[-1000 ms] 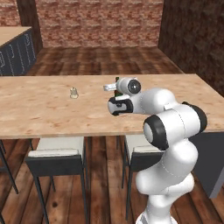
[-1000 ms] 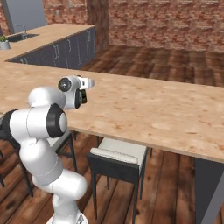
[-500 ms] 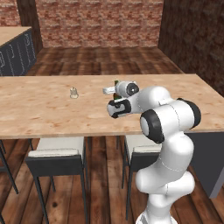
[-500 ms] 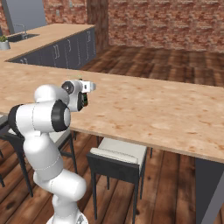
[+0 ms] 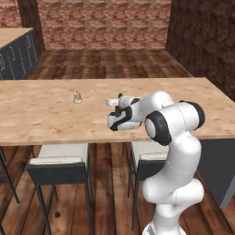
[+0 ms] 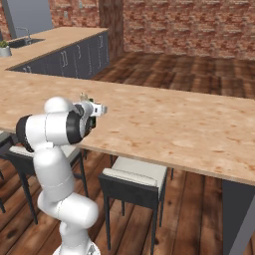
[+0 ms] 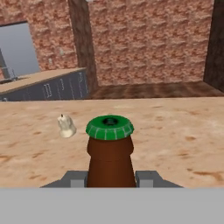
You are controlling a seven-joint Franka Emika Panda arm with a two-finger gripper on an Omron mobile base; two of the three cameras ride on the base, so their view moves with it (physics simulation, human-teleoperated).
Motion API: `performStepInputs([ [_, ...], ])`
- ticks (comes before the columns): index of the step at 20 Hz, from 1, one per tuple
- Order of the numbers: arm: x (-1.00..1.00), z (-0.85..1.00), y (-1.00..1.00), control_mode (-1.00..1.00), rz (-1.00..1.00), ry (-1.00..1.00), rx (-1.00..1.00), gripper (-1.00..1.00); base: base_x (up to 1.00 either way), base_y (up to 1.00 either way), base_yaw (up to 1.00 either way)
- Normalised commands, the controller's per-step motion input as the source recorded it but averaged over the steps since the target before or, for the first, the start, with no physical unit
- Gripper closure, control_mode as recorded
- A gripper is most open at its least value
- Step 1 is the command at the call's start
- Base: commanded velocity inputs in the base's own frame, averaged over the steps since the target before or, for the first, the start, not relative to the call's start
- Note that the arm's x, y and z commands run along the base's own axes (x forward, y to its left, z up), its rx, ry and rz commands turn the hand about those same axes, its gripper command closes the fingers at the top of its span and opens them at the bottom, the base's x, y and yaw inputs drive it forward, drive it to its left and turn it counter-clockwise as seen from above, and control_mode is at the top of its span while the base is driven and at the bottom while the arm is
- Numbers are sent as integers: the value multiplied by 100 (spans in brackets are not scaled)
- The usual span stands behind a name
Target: Open the cabinet directly in front. Then move the beer and the mug to the dining counter with the candle on it.
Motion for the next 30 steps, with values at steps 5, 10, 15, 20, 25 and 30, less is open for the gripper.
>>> performStepInputs([
  [5, 13, -14, -1, -100, 0, 0, 3, 100, 0, 0, 0],
  [10, 0, 0, 0, -100, 0, 0, 0, 100, 0, 0, 0],
  [15, 10, 0, 0, -100, 0, 0, -1, 100, 0, 0, 0],
  [20, 12, 0, 0, -100, 0, 8, -2, 100, 0, 0, 0],
  [25, 3, 0, 4, -100, 0, 0, -3, 100, 0, 0, 0],
  [30, 4, 0, 9, -100, 0, 6, -5, 100, 0, 0, 0],
])
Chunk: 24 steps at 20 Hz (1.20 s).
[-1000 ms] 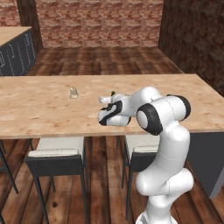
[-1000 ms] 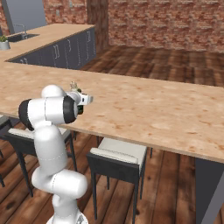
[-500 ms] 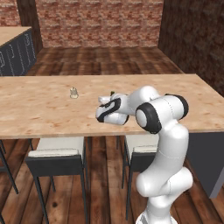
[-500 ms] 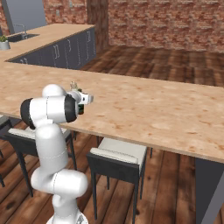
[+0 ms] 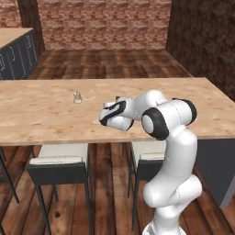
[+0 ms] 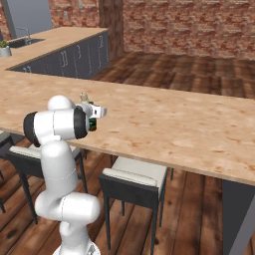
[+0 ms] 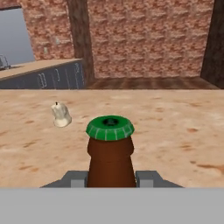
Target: Open the cabinet directly in front. Then move the beer and the mug to the dining counter with the candle on it.
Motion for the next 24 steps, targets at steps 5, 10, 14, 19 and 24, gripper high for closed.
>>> performStepInputs([
  [5, 0, 0, 0, -100, 0, 0, 0, 100, 0, 0, 0],
  [10, 0, 0, 0, -100, 0, 0, 0, -100, 0, 0, 0],
  [14, 0, 0, 0, -100, 0, 0, 0, -100, 0, 0, 0],
  [19, 0, 0, 0, -100, 0, 0, 0, -100, 0, 0, 0],
  [24, 0, 11, 0, -100, 0, 1, 0, -100, 0, 0, 0],
])
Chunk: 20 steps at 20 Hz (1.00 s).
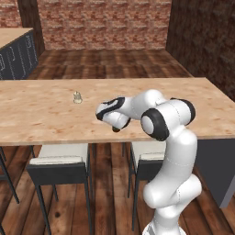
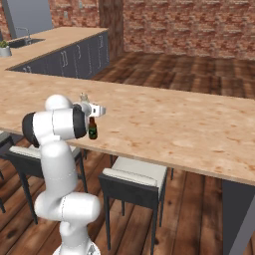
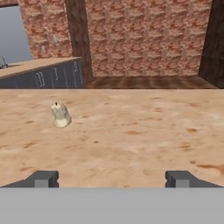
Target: Open the cabinet directly in front. Then move the beer and the mug to the dining counter with the candle on it.
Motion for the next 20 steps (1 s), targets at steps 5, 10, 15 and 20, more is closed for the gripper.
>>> performStepInputs([
  [5, 0, 67, 0, -100, 0, 3, 0, -100, 0, 0, 0],
  [10, -55, 100, -20, -100, -2, 2, 0, -100, 0, 0, 0],
  [15, -100, 100, -48, -100, -3, 1, 3, -100, 0, 0, 0],
  [20, -100, 100, -49, -100, -2, 9, 5, -100, 0, 0, 0],
])
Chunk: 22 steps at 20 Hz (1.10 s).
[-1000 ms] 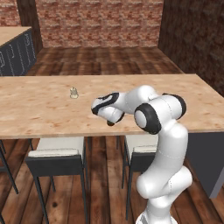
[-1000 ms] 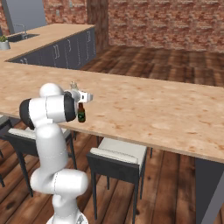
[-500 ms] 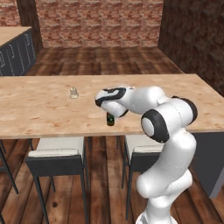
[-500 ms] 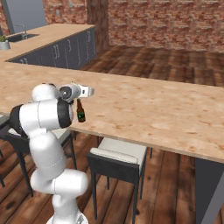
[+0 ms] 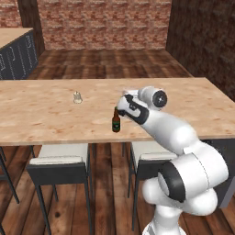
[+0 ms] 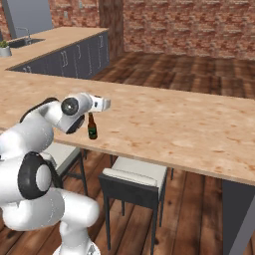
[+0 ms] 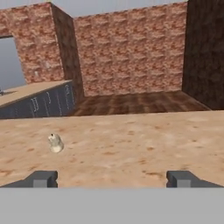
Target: Open the cabinet directly in front. Then move the beer and the mug to the dining counter with the candle on it.
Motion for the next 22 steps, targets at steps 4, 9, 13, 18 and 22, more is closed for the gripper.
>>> performStepInputs([
  [4, -100, 100, -45, -100, 0, 21, 5, -100, 0, 0, 0],
  [9, -100, 100, -42, -100, 0, 28, 6, -100, 0, 0, 0],
  [13, -100, 60, -27, -100, 0, 24, 1, -100, 0, 0, 0],
  [18, -58, -2, -2, -100, 2, 0, -1, -100, 0, 0, 0],
  [22, -9, -8, 0, -100, 0, 0, -1, -100, 0, 0, 0],
])
